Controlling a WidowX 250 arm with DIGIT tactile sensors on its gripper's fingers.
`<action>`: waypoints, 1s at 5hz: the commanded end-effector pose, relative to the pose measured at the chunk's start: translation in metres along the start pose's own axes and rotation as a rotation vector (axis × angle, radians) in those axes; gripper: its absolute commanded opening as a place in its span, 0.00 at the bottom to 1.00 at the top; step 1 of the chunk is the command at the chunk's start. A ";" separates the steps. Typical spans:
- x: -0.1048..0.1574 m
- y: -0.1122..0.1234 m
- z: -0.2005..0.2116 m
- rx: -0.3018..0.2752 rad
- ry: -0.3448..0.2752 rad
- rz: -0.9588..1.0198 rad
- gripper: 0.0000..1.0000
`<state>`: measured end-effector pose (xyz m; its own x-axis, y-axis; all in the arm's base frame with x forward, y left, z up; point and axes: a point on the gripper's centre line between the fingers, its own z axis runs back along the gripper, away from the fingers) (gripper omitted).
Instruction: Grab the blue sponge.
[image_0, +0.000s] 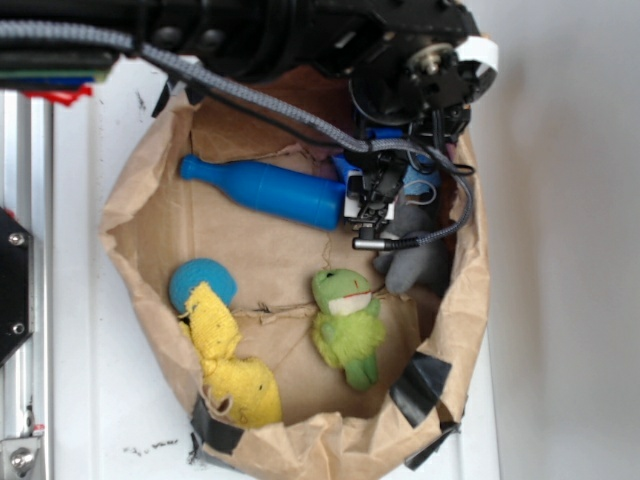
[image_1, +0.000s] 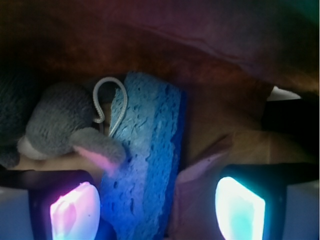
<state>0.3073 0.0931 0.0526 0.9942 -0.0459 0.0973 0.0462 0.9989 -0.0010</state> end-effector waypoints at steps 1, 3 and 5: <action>0.004 -0.013 0.011 0.009 -0.035 -0.005 1.00; 0.008 -0.029 -0.004 0.037 -0.012 0.023 1.00; 0.015 -0.043 -0.017 0.065 -0.035 0.035 1.00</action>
<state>0.3150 0.0624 0.0314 0.9947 0.0077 0.1030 -0.0136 0.9983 0.0562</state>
